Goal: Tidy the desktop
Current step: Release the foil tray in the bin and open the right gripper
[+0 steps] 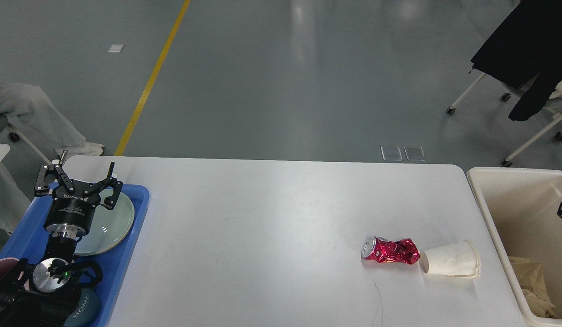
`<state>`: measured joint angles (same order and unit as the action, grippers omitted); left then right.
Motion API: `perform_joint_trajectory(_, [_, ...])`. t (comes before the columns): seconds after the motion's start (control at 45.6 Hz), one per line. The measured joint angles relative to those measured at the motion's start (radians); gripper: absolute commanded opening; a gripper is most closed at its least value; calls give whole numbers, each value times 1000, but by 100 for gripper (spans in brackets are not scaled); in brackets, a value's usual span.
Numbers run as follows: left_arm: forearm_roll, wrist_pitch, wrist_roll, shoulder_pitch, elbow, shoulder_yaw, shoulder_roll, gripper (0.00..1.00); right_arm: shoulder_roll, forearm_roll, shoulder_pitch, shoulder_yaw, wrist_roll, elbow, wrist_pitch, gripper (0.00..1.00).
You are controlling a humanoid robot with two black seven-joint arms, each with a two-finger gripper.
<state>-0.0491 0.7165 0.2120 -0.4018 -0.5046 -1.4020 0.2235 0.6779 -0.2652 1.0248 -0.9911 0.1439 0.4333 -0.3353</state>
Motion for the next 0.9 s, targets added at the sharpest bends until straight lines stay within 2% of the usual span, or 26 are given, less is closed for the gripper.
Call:
perform_joint_trajectory(0.241, [0, 1, 0, 0, 0, 0, 0, 96, -197, 3, -350, 176, 0, -262, 243, 0])
perform_joint_trajectory(0.395, [0, 1, 0, -1, 0, 0, 0, 96, -295, 3, -445, 229, -12, -384, 280, 0])
perform_joint_trajectory(0.592, [0, 1, 0, -1, 0, 0, 0, 96, -328, 3, -481, 240, -41, -405, 318, 0])
perform_joint_trajectory(0.614, [0, 1, 0, -1, 0, 0, 0, 96, -330, 3, -482, 240, -42, -405, 321, 6])
perform_joint_trajectory(0.636, [0, 1, 0, -1, 0, 0, 0, 96, -331, 3, -482, 240, -42, -405, 324, 23])
perform_joint_trajectory(0.658, [0, 1, 0, -1, 0, 0, 0, 96, -332, 3, -482, 240, -42, -406, 327, 51])
perform_joint_trajectory(0.767, [0, 1, 0, -1, 0, 0, 0, 96, -335, 3, -483, 239, -40, -406, 373, 97])
perform_joint_trajectory(0.789, [0, 1, 0, -1, 0, 0, 0, 96, -335, 3, -483, 238, -38, -406, 393, 100])
perform_joint_trajectory(0.899, [0, 1, 0, -2, 0, 0, 0, 96, -335, 3, -483, 239, -33, -406, 479, 100])
